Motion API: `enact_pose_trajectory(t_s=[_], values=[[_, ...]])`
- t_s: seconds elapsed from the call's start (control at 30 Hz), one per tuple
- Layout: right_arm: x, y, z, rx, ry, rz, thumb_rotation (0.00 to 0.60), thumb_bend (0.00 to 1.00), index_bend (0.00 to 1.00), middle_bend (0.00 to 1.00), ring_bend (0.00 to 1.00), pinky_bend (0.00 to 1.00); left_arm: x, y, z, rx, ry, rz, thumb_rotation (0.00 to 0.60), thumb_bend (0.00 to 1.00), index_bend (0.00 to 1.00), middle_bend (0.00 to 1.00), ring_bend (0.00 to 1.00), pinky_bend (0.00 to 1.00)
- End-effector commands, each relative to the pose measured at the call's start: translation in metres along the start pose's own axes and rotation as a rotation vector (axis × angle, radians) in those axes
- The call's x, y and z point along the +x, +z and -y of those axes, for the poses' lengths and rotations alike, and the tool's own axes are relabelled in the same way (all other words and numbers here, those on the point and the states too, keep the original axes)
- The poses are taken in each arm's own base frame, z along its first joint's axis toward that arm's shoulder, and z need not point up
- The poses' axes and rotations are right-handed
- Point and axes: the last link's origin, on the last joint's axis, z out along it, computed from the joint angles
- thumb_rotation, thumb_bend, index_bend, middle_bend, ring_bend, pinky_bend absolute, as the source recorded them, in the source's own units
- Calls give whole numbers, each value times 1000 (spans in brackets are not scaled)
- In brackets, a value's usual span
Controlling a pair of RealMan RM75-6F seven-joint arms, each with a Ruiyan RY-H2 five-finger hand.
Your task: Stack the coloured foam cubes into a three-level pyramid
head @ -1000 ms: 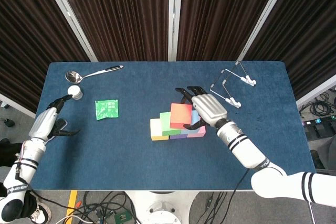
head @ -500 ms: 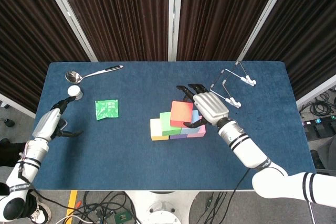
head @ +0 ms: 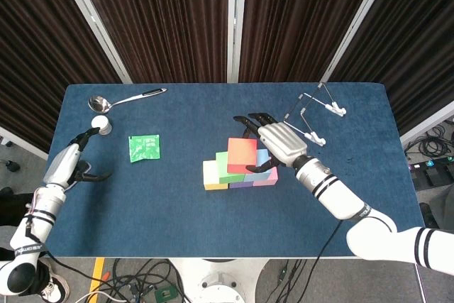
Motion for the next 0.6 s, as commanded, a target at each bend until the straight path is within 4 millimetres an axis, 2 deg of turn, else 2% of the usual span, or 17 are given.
enact_pose_trajectory(t_s=[0.03,0.6], values=[[7,2,-4,22,-34,0,600,131,0,452,0,0,1,1,0,-2,-4,-10,600,136,74,69,0,0],[4,-3,-14,45,-52,26,600,132,0,452,0,0,-1,4,-3,-26,-4,-46,600,136,74,77,0,0]])
